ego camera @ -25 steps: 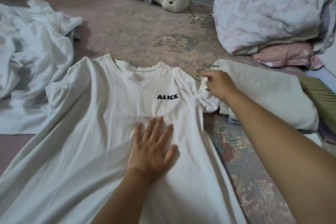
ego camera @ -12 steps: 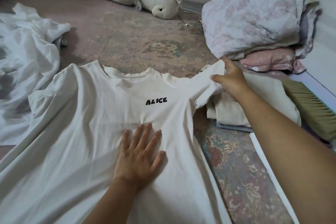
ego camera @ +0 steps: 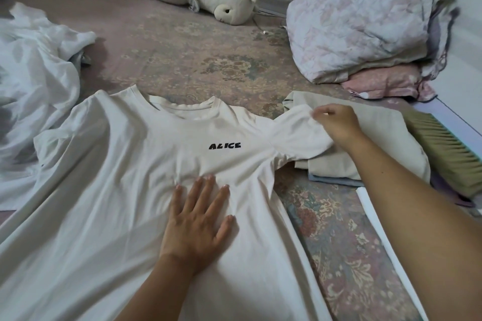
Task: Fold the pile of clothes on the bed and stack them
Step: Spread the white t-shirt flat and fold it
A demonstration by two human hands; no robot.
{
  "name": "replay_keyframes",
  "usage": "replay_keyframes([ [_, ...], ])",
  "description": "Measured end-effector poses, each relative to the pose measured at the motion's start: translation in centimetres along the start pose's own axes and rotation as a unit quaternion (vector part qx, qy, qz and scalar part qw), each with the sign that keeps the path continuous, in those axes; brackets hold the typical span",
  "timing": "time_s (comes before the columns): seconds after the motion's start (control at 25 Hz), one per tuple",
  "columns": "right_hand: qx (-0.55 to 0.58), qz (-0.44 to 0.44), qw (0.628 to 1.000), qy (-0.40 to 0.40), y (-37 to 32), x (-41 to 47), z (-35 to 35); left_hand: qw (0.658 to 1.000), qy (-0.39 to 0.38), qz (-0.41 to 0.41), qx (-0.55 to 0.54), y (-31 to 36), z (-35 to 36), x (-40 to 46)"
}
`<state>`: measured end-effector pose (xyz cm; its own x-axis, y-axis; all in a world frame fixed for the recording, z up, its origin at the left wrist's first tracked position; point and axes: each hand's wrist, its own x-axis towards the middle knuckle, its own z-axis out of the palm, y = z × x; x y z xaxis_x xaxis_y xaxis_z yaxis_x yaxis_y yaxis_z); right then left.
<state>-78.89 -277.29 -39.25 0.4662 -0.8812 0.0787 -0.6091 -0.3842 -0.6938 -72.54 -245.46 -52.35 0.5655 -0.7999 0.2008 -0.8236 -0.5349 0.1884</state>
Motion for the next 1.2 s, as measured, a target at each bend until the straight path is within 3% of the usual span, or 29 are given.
replay_keyframes([
  [0.12,0.051,0.095,0.992,0.067,-1.2,1.4,0.2,1.000,-0.002,0.000,-0.001,0.0,0.0,0.0],
  [0.24,0.021,0.156,0.987,0.039,-1.5,2.7,0.7,1.000,-0.003,0.002,0.002,-0.1,0.1,0.0],
  [0.36,0.006,0.154,0.988,-0.001,-2.0,3.5,1.0,1.000,-0.002,0.003,0.004,-0.2,0.2,-0.1],
  [0.52,0.090,0.156,0.983,-0.027,-2.5,4.2,1.7,1.000,0.005,0.008,0.002,-0.2,0.3,0.0],
  [0.76,0.251,0.129,0.958,-0.049,-2.4,4.1,1.1,1.000,0.009,0.007,0.000,-0.2,0.3,0.0],
  [0.92,0.198,-0.026,0.978,0.058,-1.6,3.6,0.3,1.000,0.008,0.008,-0.002,-0.2,0.3,0.1],
  [1.0,0.122,-0.083,0.987,0.061,-0.8,3.5,0.4,1.000,0.009,0.009,-0.003,-0.2,0.3,0.0],
  [1.12,0.077,-0.069,0.994,-0.029,0.0,2.8,1.1,1.000,0.013,0.007,-0.005,-0.1,0.3,0.0],
  [1.2,0.115,-0.039,0.992,-0.015,0.0,2.0,1.2,1.000,0.015,0.007,-0.003,-0.1,0.3,0.0],
])
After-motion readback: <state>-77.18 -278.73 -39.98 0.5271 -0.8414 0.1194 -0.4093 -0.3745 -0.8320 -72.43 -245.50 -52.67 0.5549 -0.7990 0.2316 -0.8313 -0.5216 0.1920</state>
